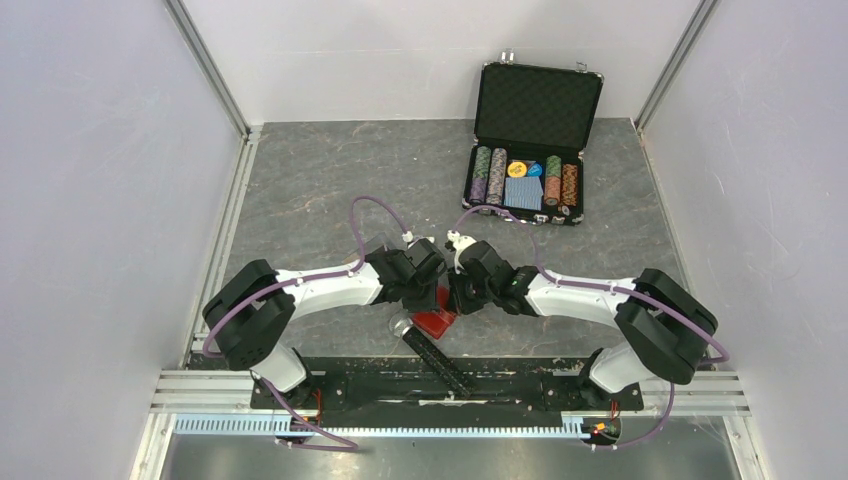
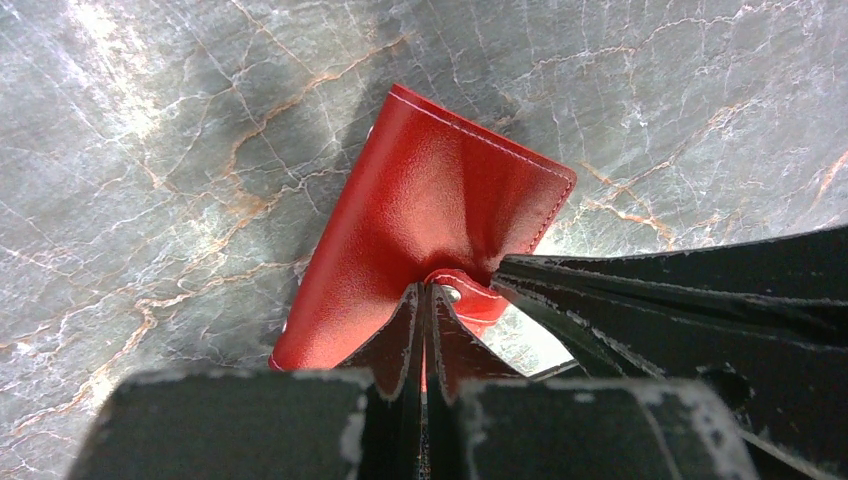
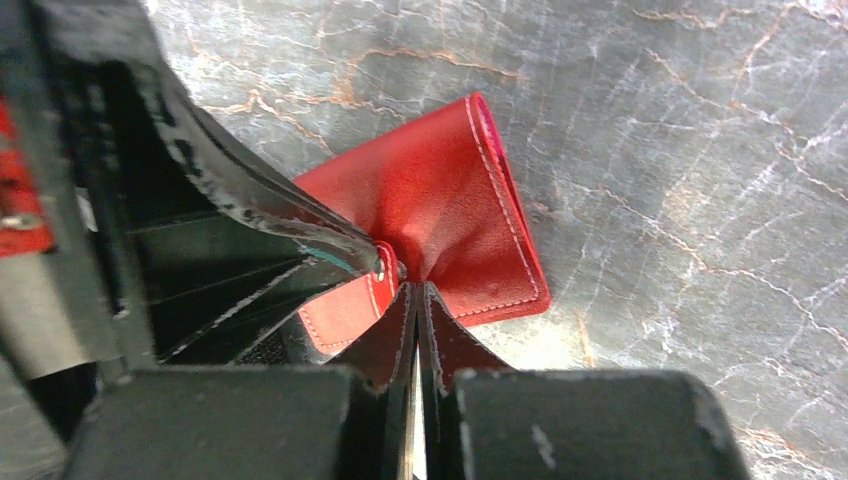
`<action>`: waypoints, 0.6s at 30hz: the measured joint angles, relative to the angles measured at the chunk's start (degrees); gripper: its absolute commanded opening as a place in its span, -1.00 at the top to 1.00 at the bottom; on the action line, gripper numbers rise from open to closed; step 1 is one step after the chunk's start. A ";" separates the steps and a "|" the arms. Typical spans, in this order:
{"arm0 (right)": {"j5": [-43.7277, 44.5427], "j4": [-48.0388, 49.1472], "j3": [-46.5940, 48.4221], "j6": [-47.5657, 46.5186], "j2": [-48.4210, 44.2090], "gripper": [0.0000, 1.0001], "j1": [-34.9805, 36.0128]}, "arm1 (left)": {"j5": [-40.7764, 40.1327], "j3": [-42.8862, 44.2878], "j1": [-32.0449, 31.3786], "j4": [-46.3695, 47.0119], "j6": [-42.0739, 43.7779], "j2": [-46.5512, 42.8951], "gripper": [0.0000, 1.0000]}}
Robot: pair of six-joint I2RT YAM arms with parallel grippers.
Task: Put the credit cards into the card holder
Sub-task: Close the card holder at the center of the board.
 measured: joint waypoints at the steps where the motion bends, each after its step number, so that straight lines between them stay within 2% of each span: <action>1: -0.20 0.24 0.00 0.02 -0.11 1.00 0.00 | 0.02 0.00 0.00 0.00 0.00 0.02 0.96; 18: -2.40 3.26 -0.02 0.22 -2.38 1.00 0.02 | 0.24 -0.07 0.02 1.25 0.04 -2.27 0.96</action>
